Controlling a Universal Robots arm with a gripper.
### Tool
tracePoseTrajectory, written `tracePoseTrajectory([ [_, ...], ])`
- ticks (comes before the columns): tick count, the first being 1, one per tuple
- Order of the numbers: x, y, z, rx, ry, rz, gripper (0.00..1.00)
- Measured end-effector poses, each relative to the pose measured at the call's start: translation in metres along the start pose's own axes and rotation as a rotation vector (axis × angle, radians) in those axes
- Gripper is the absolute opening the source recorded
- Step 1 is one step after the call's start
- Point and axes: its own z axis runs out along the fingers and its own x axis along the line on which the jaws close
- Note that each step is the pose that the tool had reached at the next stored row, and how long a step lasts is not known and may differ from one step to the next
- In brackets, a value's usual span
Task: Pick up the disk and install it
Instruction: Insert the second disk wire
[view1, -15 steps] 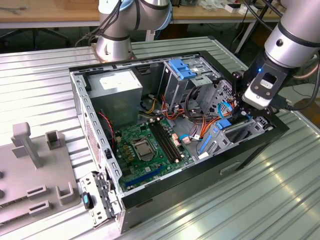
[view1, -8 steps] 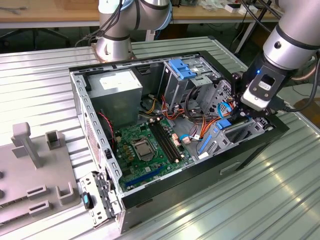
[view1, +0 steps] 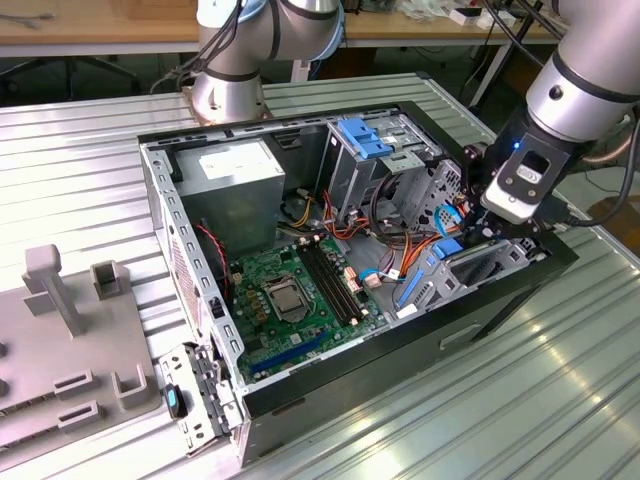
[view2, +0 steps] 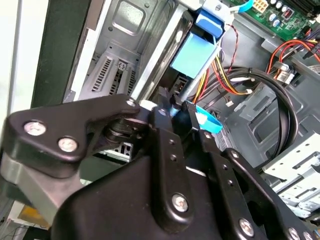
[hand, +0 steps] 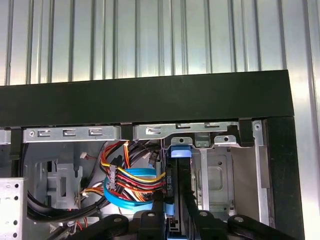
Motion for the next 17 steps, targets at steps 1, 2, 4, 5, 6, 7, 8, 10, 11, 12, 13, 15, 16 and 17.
tracePoseTrajectory([
  [1,0.0003,0.0003,-0.0025,0.0,-0.0001,0.0,0.29],
  [2,0.0005,0.0006,-0.006,-0.0002,-0.0003,0.0,0.29],
  [4,0.0009,0.001,-0.0107,-0.0005,-0.0001,0.0,0.29],
  [5,0.001,0.0011,-0.0118,-0.0006,-0.0001,0.0,0.29],
  [6,0.001,0.0011,-0.0117,-0.0006,0.0002,0.0,0.28],
  [7,0.001,0.0011,-0.0118,-0.0007,0.0001,0.0,0.21],
  [8,0.001,0.0011,-0.0119,-0.0006,0.0,0.0,0.21],
  [10,0.001,0.0011,-0.0119,-0.0006,0.0,0.0,0.11],
  [11,0.001,0.0011,-0.0119,-0.0006,0.0,0.0,0.11],
  [12,0.001,0.0011,-0.012,-0.0006,-0.0001,0.0,0.11],
  [13,0.001,0.0011,-0.012,-0.0006,0.0,0.0,0.11],
  [15,0.001,0.0011,-0.012,-0.0006,0.0,0.0,0.11],
  [16,0.001,0.0011,-0.0121,-0.0006,0.0,0.0,0.11],
  [17,0.001,0.0012,-0.0122,-0.0006,0.0,0.0,0.11],
])
